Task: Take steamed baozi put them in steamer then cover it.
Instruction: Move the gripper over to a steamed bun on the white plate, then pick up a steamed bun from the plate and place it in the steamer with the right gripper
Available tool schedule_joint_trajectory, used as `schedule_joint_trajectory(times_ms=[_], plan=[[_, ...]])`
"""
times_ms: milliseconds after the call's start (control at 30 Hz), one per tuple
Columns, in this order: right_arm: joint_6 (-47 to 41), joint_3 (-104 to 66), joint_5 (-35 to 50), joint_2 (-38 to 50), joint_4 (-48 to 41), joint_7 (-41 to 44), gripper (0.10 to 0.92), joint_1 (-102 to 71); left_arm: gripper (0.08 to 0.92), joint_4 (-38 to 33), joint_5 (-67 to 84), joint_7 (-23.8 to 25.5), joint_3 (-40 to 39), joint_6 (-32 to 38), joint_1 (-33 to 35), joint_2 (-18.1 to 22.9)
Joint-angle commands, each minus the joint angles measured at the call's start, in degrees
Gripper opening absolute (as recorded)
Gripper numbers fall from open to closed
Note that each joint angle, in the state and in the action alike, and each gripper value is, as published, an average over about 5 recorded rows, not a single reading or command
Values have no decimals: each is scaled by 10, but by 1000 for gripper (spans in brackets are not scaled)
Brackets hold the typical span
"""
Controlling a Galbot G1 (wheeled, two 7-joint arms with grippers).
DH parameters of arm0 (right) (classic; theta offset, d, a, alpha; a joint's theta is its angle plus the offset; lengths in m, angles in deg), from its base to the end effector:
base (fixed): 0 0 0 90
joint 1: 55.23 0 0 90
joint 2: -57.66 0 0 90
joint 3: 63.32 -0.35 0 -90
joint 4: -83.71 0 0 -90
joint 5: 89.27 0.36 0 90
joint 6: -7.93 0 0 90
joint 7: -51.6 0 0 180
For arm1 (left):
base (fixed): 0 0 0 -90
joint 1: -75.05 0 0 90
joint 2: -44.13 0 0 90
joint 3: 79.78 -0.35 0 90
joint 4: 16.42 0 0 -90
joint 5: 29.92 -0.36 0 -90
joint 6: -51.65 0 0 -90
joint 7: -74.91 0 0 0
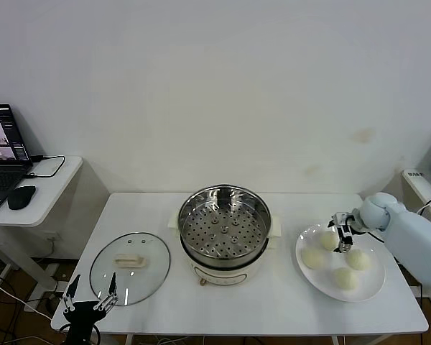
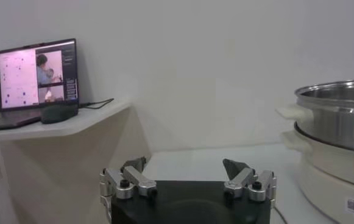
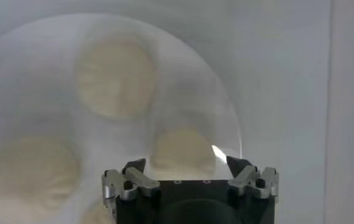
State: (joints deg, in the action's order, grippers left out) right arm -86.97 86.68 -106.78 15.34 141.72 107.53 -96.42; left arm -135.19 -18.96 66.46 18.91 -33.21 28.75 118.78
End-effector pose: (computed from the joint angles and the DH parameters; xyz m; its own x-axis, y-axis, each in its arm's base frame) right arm 0.5216 -0.2218 -0.2536 -0.3072 -0.0425 0.9507 -0.9516 0.0076 -0.3072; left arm 0.1165 0.0928 -0.3296 -0.9818 -0.1360 0.1322 -0.1184 0.9840 0.1331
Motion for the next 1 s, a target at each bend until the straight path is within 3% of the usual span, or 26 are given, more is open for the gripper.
schedule_joint_trajectory(times_ms=[33, 500, 833, 1000], plan=[[-3, -3, -6, -22, -26, 2, 736, 1, 823, 1, -1, 0, 0, 0, 0, 1], [-13, 7, 13, 5, 5, 4, 581, 15, 823, 3, 1, 0, 2, 2, 2, -2], [-41, 106, 138, 120, 160, 6, 577, 140, 823, 6, 2, -1, -5, 2, -7, -5], [-43, 183, 212, 131, 205, 2, 577, 266, 823, 5, 2, -1, -12, 1, -12, -8]])
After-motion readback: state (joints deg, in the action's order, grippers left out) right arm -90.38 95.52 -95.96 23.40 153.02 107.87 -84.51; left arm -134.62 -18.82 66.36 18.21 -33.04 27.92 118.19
